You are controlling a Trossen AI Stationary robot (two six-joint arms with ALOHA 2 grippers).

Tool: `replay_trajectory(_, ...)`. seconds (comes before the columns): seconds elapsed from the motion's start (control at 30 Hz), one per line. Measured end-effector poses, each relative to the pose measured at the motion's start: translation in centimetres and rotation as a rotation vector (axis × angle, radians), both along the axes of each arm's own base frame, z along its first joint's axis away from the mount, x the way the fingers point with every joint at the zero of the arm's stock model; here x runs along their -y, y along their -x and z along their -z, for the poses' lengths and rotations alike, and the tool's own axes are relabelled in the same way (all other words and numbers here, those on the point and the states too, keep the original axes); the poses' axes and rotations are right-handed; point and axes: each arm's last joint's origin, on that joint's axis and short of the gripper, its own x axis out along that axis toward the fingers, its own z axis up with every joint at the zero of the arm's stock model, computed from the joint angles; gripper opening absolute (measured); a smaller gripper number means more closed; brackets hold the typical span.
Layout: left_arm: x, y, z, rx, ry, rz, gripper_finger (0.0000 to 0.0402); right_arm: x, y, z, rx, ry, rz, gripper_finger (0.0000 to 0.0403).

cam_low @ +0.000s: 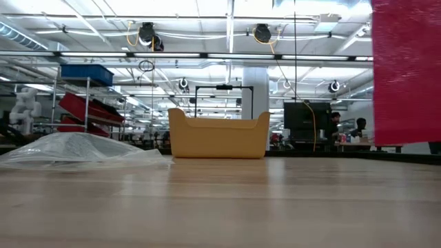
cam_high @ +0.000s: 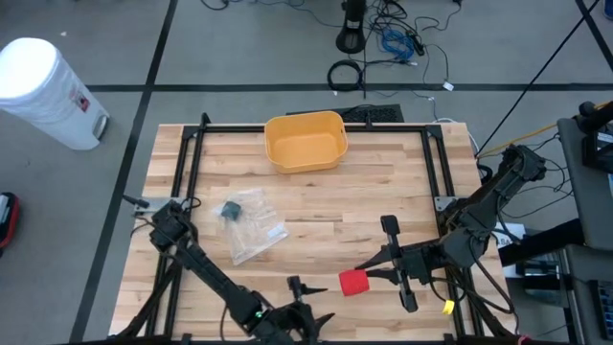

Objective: Roll bandage
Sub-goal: Roll the red bandage

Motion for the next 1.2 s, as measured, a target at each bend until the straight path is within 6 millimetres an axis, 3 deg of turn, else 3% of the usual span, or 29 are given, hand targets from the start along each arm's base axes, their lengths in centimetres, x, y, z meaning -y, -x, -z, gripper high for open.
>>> replay_trajectory(0.2, -1.2, -2.1, 1.8, 0.039, 0.044, -0.038, 0.0325, 0.0, 0.0, 0.0, 0.004, 0.001, 0.0, 0.0016)
replay_trajectory(0.43, -2.6, -4.0, 3.1, 0.024, 0.109, 0.038, 0.0325, 0.0, 0.0, -0.1, 0.006, 0.0, 0.0, 0.0016)
replay_trajectory(0.73, -2.7, -4.2, 4.4, 0.0, 0.088, 0.038, 0.031, 0.0, 0.0, -0.1, 0.007, 0.006, -0.001, 0.0016)
replay_trajectory(0.9, -2.7, -4.3, 4.4, 0.013, 0.11, 0.048, 0.0285, 0.0, 0.0, -0.1, 0.008, 0.005, 0.0, 0.0016)
replay_trajectory(1.2, -2.7, -4.6, 4.1, 0.042, 0.145, 0.066, 0.028, 0.0, 0.0, -0.1, 0.011, 0.007, -0.001, 0.0016)
